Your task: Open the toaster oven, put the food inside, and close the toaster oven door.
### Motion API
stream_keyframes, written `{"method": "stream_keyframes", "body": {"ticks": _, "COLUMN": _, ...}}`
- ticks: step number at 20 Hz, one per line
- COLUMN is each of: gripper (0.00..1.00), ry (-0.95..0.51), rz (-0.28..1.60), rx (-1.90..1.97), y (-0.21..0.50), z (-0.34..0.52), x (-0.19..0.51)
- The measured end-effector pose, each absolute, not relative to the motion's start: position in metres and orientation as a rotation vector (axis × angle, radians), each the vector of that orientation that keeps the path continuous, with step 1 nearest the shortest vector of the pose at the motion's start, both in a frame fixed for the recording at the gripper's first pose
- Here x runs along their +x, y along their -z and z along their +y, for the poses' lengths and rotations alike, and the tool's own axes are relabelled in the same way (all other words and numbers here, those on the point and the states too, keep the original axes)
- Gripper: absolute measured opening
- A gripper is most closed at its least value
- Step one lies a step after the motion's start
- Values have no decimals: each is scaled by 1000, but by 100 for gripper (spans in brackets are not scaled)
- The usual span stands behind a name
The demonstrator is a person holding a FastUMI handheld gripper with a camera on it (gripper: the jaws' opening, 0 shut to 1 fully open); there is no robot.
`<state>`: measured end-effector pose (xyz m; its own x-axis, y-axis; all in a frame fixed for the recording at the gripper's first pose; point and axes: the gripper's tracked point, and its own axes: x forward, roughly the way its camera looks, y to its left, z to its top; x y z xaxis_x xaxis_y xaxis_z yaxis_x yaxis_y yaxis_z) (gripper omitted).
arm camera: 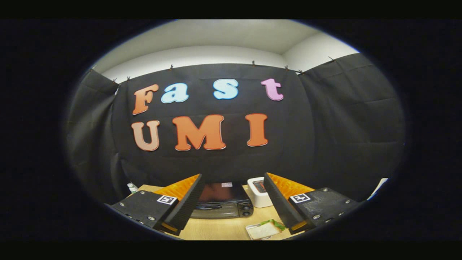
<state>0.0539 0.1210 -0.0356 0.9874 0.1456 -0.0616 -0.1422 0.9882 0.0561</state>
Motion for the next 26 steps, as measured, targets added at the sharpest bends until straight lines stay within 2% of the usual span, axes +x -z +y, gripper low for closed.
{"method": "stream_keyframes", "body": {"ticks": 5, "gripper": 98, "ry": -226, "rz": 124, "rx": 42, "y": 88, "z": 180, "x": 83}}
{"method": "stream_keyframes", "body": {"ticks": 16, "gripper": 98, "ry": -231, "rz": 370, "rx": -85, "y": 239, "z": 234, "x": 141}}
{"method": "stream_keyframes", "body": {"ticks": 19, "gripper": 98, "ry": -227, "rz": 428, "rx": -108, "y": 264, "z": 237, "x": 141}}
{"method": "stream_keyframes", "body": {"ticks": 26, "gripper": 98, "ry": -236, "rz": 439, "rx": -70, "y": 267, "z": 235, "x": 125}}
